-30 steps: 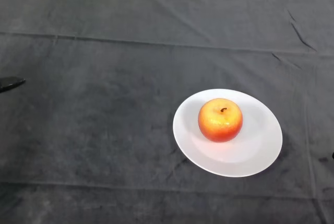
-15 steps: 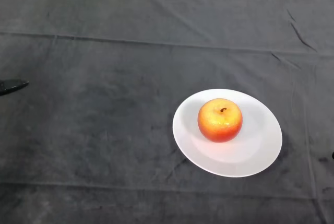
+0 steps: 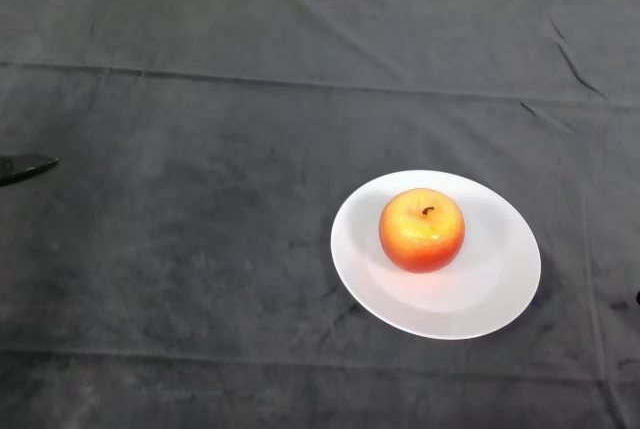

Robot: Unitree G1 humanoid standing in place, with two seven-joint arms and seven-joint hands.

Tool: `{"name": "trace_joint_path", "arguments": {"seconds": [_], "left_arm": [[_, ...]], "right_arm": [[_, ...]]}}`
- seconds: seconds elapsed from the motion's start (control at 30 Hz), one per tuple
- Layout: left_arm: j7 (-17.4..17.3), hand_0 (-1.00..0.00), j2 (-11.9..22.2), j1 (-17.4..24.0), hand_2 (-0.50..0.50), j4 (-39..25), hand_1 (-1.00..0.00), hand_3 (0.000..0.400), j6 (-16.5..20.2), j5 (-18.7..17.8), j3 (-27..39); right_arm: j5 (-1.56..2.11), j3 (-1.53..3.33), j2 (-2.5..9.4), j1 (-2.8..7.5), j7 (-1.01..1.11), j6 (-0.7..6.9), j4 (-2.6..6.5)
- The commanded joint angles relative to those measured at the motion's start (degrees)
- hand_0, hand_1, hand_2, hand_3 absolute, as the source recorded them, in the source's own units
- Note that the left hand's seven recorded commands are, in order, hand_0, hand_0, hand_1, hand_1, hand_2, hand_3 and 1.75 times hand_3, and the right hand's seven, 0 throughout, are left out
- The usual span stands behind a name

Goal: Move the apple to the plate

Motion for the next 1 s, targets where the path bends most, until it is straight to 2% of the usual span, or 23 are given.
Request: {"name": "trace_joint_path", "arguments": {"seconds": [0.03,1.0], "left_arm": [[-0.7,0.0,-0.7,-0.4,0.0,-4.0,0.0,0.0,0.5,1.0,2.1],[-4.1,0.0,-3.9,-1.6,0.0,-2.8,0.0,0.0,0.4,3.7,5.0]], "right_arm": [[1.02,-0.21,4.34,6.34,-0.06,5.04,4.2],[1.42,0.18,4.37,6.39,-0.03,5.15,4.04]]}}
